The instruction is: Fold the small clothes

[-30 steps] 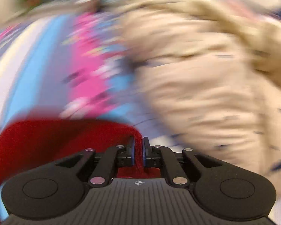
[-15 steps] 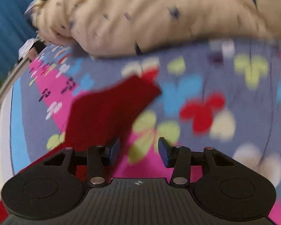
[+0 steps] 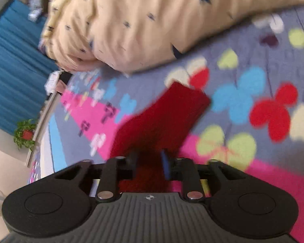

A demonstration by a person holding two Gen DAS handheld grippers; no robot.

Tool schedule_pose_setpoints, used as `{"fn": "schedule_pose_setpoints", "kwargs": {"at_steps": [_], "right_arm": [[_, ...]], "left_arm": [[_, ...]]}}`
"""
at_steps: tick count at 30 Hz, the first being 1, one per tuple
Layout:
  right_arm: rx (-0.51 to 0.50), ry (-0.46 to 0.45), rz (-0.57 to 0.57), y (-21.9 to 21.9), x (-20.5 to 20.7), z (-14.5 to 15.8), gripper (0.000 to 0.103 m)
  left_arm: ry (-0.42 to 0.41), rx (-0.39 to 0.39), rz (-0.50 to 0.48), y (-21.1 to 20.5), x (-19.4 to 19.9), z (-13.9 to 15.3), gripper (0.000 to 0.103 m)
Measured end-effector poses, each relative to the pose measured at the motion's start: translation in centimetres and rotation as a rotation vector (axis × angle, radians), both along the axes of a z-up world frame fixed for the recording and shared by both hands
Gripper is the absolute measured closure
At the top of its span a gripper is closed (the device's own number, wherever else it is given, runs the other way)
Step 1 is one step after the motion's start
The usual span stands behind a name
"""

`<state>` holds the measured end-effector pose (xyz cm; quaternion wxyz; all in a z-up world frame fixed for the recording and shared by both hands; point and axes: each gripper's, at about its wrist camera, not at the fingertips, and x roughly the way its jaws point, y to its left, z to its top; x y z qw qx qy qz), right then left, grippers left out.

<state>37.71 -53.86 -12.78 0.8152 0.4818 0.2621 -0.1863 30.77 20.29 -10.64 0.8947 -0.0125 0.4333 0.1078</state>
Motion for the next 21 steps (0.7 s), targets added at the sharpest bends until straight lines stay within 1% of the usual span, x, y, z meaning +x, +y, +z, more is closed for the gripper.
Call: {"fn": "schedule_pose_setpoints", "kwargs": {"at_steps": [1,2,5,9,13,14,15,16,17,18,19,21], "right_arm": [[0.022,0.018,-0.012,0.1,0.0,-0.5,0.054],[0.029,0.005,-0.013,0.2,-0.1,-0.8,0.054],[-0.010,0.011,0.012,0.7,0.3,-0.9,0.054],[0.013,0.023,0.014,0.8,0.8,-0.7,0.054],[0.033,0.023,0.052,0.6,1.6,-0.6,0.055],[0.045,0.015,0.081,0.5,2.1,-0.5,0.063],[0.045,0.009,0.109,0.5,2.4,-0.2,0.085],[0.017,0.003,0.128,0.6,2.7,0.5,0.096],[-0.022,-0.014,0.127,0.6,2.7,1.4,0.103],[-0.061,-0.051,0.102,0.6,2.4,2.5,0.103],[-0.101,-0.105,0.046,0.5,1.4,3.9,0.103],[-0.162,-0.191,-0.056,0.2,-0.8,5.5,0.103]], "left_arm": [[-0.001,0.001,-0.001,0.0,0.0,0.0,0.037],[-0.001,0.000,-0.001,0.0,0.0,0.0,0.037],[-0.001,-0.002,-0.001,0.1,0.0,0.0,0.037],[-0.001,-0.003,-0.001,0.1,0.0,0.0,0.037],[-0.002,-0.004,-0.001,0.1,0.0,0.0,0.037],[-0.003,-0.003,-0.002,0.1,0.0,0.0,0.037],[-0.003,-0.004,-0.001,0.1,0.0,0.0,0.037],[-0.003,-0.004,-0.001,0.1,0.0,0.0,0.037],[-0.003,-0.004,-0.001,0.1,0.0,0.0,0.037],[-0.003,-0.004,-0.001,0.1,0.0,0.0,0.037],[-0.003,-0.006,-0.002,0.1,0.0,0.0,0.037],[-0.002,-0.007,-0.003,0.1,0.0,0.0,0.037]]}}
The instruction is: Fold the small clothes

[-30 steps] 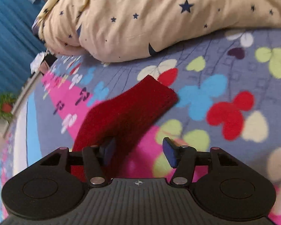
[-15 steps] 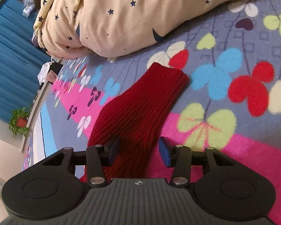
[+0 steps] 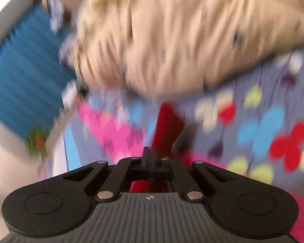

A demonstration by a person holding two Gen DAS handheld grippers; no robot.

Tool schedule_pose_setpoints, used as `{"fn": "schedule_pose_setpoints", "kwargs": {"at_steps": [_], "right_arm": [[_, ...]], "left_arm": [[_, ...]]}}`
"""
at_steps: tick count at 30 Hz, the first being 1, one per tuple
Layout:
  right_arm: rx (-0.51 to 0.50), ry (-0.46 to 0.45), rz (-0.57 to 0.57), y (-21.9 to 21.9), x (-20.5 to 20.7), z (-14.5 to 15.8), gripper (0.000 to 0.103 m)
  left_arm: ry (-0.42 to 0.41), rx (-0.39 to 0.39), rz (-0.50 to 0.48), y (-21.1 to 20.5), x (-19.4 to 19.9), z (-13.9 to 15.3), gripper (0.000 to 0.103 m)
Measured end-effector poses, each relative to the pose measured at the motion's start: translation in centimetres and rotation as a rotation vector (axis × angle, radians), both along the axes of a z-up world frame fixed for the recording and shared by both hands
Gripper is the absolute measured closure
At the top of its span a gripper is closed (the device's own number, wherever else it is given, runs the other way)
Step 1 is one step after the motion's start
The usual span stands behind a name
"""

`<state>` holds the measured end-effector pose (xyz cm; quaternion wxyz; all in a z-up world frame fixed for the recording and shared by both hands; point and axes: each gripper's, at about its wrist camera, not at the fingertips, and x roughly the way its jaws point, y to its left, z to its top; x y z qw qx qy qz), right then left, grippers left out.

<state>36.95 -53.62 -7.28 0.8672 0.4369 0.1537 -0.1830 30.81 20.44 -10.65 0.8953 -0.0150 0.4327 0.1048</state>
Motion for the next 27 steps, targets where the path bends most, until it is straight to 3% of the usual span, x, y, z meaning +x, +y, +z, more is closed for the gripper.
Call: {"fn": "schedule_pose_setpoints", "kwargs": {"at_steps": [1,3,4,6,7,9,10,14,15,16,17,19,22,24,27], "right_arm": [[-0.040,0.012,-0.046,-0.1,-0.9,0.3,0.103],[-0.092,0.154,-0.082,-0.2,-1.4,-0.8,0.103],[-0.052,0.193,-0.065,-0.5,-1.6,-1.8,0.103],[0.075,0.196,-0.008,-0.9,-1.8,-3.5,0.095],[0.089,0.194,0.021,-0.7,-1.5,-3.9,0.091],[0.092,0.191,0.078,-0.1,-0.7,-4.4,0.046],[0.111,0.197,0.090,0.1,-0.3,-4.6,0.042],[0.177,0.185,0.115,0.9,1.5,-5.6,0.042],[0.176,0.188,0.120,0.9,2.1,-5.6,0.048],[0.175,0.191,0.125,0.9,2.5,-5.4,0.060],[0.170,0.188,0.134,1.0,2.9,-5.1,0.090],[0.109,0.133,0.110,1.4,2.6,-3.5,0.090],[-0.048,-0.044,-0.029,2.7,-1.0,-0.1,0.091],[-0.083,-0.025,-0.102,3.3,-2.9,0.1,0.091],[-0.150,0.142,-0.137,4.1,-4.2,-2.0,0.088]], "left_arm": [[0.001,-0.001,0.000,0.0,0.0,0.0,0.037],[0.002,0.002,0.000,0.0,0.0,0.0,0.037],[0.001,0.003,0.000,0.0,0.0,0.1,0.037],[0.000,0.003,0.000,0.0,0.0,0.1,0.037],[-0.001,0.003,0.000,0.0,0.0,0.1,0.037],[-0.001,0.005,0.000,0.0,0.0,0.0,0.037],[-0.002,0.006,0.000,0.0,0.0,0.0,0.037],[-0.002,0.006,-0.002,0.0,0.0,0.0,0.037],[-0.002,0.006,-0.004,0.0,0.0,0.0,0.037],[-0.002,0.007,-0.006,0.0,-0.1,0.0,0.037],[-0.003,0.006,-0.007,0.0,0.0,0.0,0.037],[-0.002,0.003,-0.008,0.1,0.0,0.0,0.037],[-0.001,0.000,-0.009,0.2,0.0,0.0,0.037],[-0.001,0.000,-0.008,0.2,0.0,0.0,0.037],[-0.001,0.002,-0.006,0.1,-0.1,0.1,0.037]]}}
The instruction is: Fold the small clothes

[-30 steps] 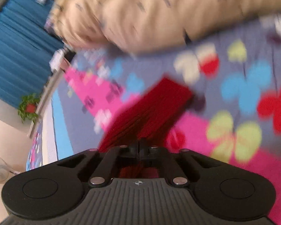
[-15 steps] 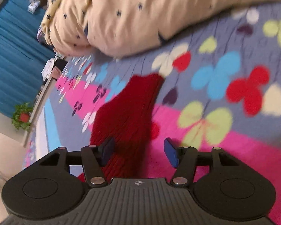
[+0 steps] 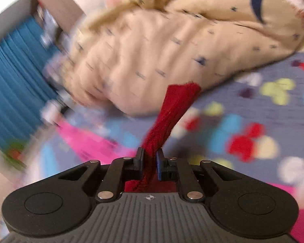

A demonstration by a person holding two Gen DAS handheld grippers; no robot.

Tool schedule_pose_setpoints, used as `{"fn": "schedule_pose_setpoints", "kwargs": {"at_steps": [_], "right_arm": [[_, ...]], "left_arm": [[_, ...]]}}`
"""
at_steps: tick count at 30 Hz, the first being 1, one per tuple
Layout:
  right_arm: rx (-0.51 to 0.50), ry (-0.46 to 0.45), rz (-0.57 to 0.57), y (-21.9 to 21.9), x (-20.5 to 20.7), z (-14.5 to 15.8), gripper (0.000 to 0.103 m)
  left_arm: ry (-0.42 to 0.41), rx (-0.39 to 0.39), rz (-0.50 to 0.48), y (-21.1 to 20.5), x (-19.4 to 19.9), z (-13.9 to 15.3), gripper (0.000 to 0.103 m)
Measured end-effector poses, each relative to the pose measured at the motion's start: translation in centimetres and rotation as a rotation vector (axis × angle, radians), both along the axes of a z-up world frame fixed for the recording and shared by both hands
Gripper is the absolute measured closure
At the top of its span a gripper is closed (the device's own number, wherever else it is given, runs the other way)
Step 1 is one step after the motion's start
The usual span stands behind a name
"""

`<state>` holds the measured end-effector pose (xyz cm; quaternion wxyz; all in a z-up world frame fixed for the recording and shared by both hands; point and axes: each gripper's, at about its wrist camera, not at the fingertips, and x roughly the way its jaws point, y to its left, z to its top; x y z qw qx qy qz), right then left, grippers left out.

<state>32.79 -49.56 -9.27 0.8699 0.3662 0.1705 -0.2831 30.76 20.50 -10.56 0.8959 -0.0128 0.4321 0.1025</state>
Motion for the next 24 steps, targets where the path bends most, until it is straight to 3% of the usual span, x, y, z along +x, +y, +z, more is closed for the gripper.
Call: {"fn": "schedule_pose_setpoints", "kwargs": {"at_steps": [3,5,8,10,14,18,22,24], "right_arm": [[0.080,0.160,-0.074,-1.4,-0.7,-3.1,0.077],[0.089,0.128,-0.113,-1.9,-1.6,-3.2,0.074],[-0.008,0.200,-0.169,-2.5,-2.7,-1.9,0.073],[-0.016,0.185,-0.189,-3.0,-4.1,-1.0,0.070],[-0.035,0.125,-0.049,-1.3,-6.9,1.7,0.068],[-0.011,0.100,0.144,3.0,-9.7,4.2,0.048],[-0.032,0.117,0.380,8.3,-12.4,5.7,0.041],[-0.065,0.151,0.520,10.9,-13.8,5.4,0.031]], "left_arm": [[-0.004,-0.010,0.009,0.1,-0.1,0.2,0.037],[-0.025,-0.039,0.017,0.3,-0.3,0.8,0.037],[-0.101,-0.108,-0.003,0.0,-0.9,2.2,0.037],[-0.148,-0.154,-0.033,-0.4,-1.5,3.1,0.037],[-0.142,-0.200,-0.079,-1.0,-2.5,2.6,0.036],[-0.027,-0.115,-0.047,-1.5,-3.3,-0.2,0.035],[-0.025,-0.142,-0.044,-1.6,-6.6,1.0,0.035],[-0.011,-0.151,-0.043,-1.5,-9.0,1.4,0.035]]}}
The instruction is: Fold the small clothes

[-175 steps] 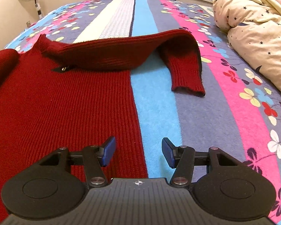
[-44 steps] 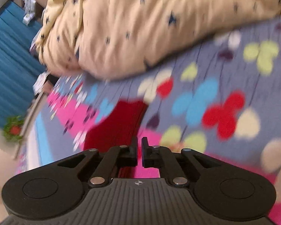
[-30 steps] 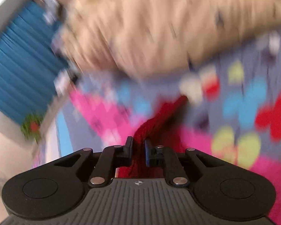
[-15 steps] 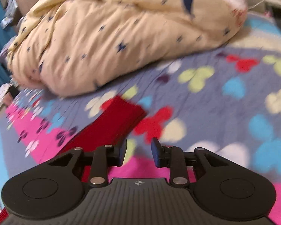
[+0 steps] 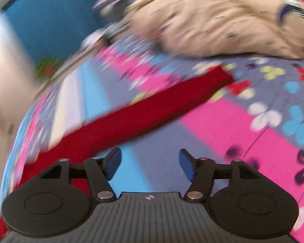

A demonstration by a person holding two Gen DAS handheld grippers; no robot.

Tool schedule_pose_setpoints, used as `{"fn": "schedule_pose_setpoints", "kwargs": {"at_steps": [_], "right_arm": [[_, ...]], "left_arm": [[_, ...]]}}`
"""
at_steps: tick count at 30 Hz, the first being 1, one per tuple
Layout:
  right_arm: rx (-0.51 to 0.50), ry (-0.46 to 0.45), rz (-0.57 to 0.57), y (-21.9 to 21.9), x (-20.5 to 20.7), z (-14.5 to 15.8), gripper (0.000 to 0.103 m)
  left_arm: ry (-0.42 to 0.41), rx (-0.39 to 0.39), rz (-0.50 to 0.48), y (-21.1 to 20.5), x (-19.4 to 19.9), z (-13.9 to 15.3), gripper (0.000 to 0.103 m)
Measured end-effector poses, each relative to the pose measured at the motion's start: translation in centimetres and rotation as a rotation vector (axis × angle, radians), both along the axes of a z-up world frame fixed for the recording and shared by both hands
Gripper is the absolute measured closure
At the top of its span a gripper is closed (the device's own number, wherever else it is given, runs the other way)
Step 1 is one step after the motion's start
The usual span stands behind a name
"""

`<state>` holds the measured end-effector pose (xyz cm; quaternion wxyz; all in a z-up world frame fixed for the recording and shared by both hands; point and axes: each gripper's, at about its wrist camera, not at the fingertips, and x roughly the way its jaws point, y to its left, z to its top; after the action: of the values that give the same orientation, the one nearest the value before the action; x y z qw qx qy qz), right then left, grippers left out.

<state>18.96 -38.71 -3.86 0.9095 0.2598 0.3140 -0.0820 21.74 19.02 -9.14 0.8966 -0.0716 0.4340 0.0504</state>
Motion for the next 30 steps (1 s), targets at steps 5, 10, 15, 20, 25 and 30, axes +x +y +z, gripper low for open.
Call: {"fn": "schedule_pose_setpoints", "kwargs": {"at_steps": [5,10,15,20,25,30], "right_arm": [[-0.023,0.202,0.288,4.4,-1.8,-3.2,0.030],[-0.084,0.326,0.364,5.5,-3.1,-5.6,0.028],[-0.069,0.311,0.416,5.3,-4.7,-5.5,0.026],[-0.004,0.307,0.440,4.0,-5.6,-5.3,0.027],[0.028,0.301,0.419,3.2,-6.0,-5.3,0.034],[0.027,0.299,0.429,3.2,-6.3,-5.4,0.035]], "left_arm": [[0.047,-0.021,-0.015,-0.2,-6.4,0.9,0.033],[0.134,-0.119,0.000,-0.1,-12.2,0.2,0.032],[0.199,-0.147,-0.059,-1.6,-16.0,-1.2,0.032],[0.195,-0.120,-0.067,-2.3,-18.0,-1.6,0.032],[0.153,-0.160,0.039,-1.0,-18.8,-0.6,0.032],[0.173,-0.185,0.093,0.5,-18.8,-0.6,0.033]]}}
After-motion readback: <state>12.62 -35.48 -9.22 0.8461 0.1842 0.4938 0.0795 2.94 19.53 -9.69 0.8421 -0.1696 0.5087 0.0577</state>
